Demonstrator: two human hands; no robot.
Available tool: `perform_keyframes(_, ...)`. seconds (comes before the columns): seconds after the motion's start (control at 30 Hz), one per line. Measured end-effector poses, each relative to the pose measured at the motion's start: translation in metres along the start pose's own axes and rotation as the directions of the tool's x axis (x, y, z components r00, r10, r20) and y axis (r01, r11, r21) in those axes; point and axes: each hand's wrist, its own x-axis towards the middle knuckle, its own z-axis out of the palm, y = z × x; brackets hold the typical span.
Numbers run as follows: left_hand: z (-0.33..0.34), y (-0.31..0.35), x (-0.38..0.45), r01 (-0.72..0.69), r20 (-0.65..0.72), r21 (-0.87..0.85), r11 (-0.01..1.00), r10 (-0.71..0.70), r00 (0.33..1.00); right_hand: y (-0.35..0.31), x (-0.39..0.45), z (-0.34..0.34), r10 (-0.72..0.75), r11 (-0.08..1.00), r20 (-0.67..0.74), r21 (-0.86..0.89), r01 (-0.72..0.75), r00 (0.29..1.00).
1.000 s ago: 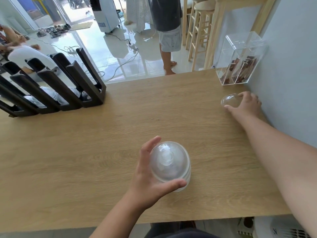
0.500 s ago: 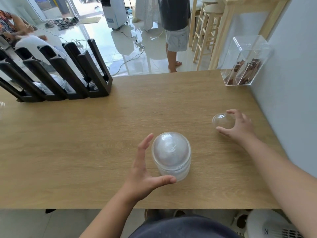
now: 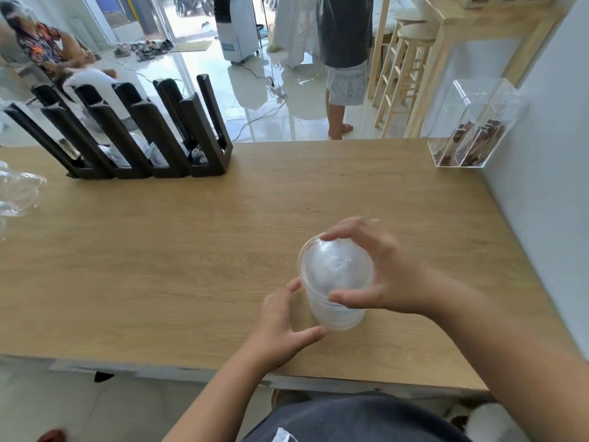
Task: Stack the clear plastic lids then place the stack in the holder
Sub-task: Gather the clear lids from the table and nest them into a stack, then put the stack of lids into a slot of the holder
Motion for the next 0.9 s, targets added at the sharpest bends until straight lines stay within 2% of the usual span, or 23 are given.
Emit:
perform_keyframes(0.07, 0.001, -0.004, 0.001, 0.028, 0.001, 0.095, 0.995, -0.028, 1.000, 0.008, -0.001, 0.009, 0.048, 0.998, 0.045, 0.025, -0.049, 0.998)
perform_keyframes(0.23, 0.019, 0.001, -0.007, 0.164, -0.009, 0.316, 0.935, -0.170, 0.985, 0.023, -0.015, 0.012, 0.051, 0.987, -0.089, 0.159, -0.036, 0.995)
perform_keyframes(0.33, 0.029, 0.013, -0.012, 0.178, 0.018, 0.312, 0.933, -0.193, 0.981, 0.024, -0.020, 0.016, 0.040, 0.983, -0.116, 0.183, -0.018, 0.992)
perform_keyframes(0.4, 0.034, 0.025, -0.009, 0.201, 0.030, 0.202, 0.958, -0.212, 0.977, 0.025, -0.024, 0.019, 0.042, 0.986, -0.170, 0.166, -0.013, 0.985)
perform_keyframes(0.47, 0.034, 0.038, -0.007, 0.319, 0.117, -0.101, 0.942, -0.307, 0.944, 0.031, -0.033, 0.023, 0.057, 0.983, -0.238, 0.183, -0.012, 0.970)
perform_keyframes(0.53, 0.034, 0.045, -0.004, 0.412, 0.255, -0.438, 0.799, -0.329, 0.909, 0.039, -0.045, 0.026, 0.102, 0.967, -0.295, 0.254, -0.024, 0.950)
perform_keyframes(0.57, 0.032, 0.048, -0.003, 0.429, 0.303, -0.545, 0.720, -0.308, 0.902, 0.042, -0.051, 0.026, 0.116, 0.960, -0.319, 0.279, -0.024, 0.941)
perform_keyframes(0.73, 0.031, 0.056, 0.004, 0.518, 0.407, -0.749, 0.413, -0.330, 0.852, 0.051, -0.067, 0.023, 0.145, 0.939, -0.395, 0.344, 0.000, 0.907)
perform_keyframes(0.9, 0.038, 0.047, 0.005, 0.523, 0.416, -0.803, 0.285, -0.361, 0.835, 0.055, -0.080, 0.020, 0.180, 0.918, -0.420, 0.396, 0.001, 0.889)
